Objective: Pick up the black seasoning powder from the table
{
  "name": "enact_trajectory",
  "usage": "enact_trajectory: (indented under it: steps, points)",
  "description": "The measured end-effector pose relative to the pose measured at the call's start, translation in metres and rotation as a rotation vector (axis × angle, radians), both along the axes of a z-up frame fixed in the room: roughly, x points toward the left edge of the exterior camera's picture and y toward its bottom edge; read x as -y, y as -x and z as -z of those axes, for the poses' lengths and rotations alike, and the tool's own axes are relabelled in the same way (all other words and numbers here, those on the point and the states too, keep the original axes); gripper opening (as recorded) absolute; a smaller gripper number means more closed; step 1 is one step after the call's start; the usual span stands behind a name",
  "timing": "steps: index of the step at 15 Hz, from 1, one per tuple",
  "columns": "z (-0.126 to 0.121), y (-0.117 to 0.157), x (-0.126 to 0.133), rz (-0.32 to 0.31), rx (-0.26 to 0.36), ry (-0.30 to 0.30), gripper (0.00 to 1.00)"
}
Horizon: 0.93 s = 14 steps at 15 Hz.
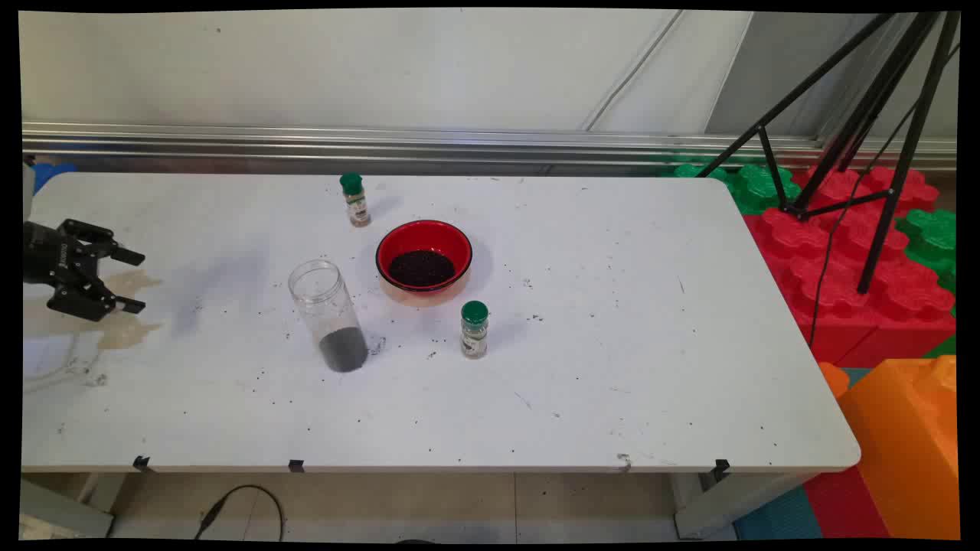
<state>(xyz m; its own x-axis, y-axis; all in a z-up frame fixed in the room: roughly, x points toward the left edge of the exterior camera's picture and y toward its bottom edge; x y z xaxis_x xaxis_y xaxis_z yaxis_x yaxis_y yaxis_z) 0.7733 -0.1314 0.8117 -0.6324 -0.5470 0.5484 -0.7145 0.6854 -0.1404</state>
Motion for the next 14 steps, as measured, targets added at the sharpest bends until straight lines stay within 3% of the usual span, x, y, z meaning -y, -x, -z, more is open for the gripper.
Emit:
enact_trajectory:
  steps: [14]
  points:
    - [-0.002, 0.050, 0.032, 0.175, -0.108, 0.008, 1.00]
